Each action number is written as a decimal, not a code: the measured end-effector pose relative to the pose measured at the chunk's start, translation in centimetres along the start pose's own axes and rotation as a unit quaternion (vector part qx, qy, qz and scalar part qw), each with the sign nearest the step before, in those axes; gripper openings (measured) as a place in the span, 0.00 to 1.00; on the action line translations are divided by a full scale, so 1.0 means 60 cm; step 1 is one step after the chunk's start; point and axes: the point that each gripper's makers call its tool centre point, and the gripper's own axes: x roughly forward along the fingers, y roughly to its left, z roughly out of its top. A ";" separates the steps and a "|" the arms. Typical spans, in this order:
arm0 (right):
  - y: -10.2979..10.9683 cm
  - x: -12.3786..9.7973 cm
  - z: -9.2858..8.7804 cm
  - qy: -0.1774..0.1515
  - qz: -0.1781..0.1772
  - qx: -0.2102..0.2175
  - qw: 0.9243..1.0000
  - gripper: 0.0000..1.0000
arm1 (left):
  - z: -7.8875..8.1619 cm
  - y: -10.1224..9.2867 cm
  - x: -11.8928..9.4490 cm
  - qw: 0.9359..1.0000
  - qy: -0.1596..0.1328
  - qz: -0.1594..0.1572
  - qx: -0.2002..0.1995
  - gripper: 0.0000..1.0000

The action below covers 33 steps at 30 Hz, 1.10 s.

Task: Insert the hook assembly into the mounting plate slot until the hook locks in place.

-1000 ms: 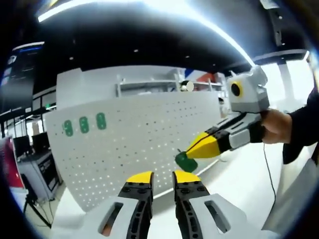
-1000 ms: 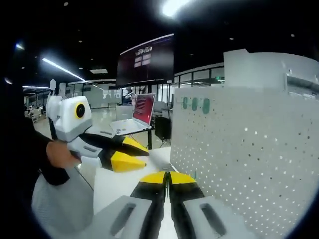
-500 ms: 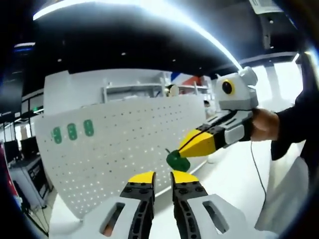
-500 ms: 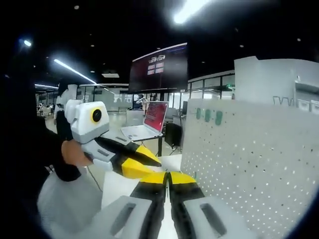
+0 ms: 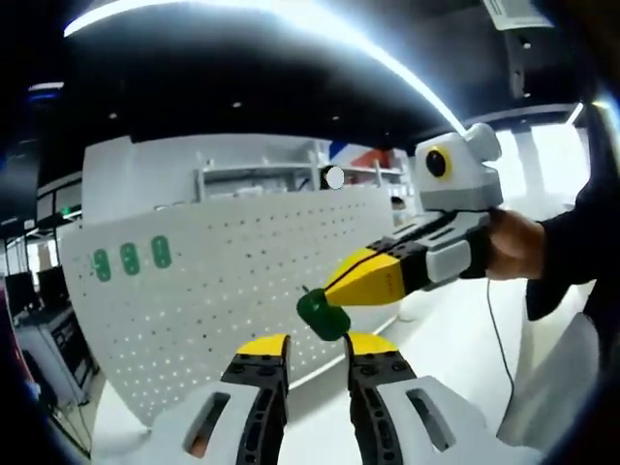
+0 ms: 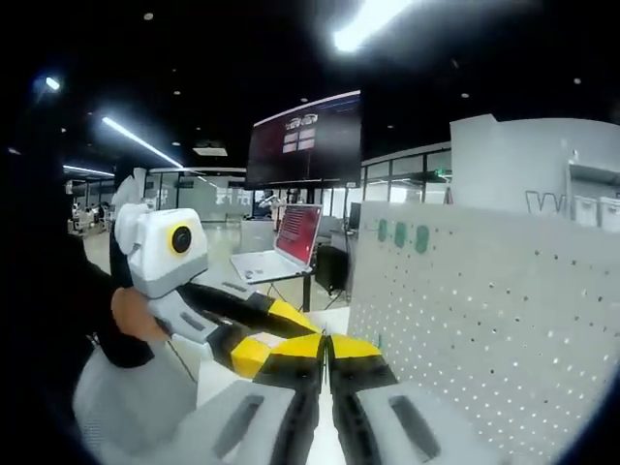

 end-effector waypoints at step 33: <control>0.003 -0.006 0.027 -0.038 -0.029 0.011 0.999 0.00 | 0.030 0.004 0.018 0.996 -0.038 0.060 -0.046 0.19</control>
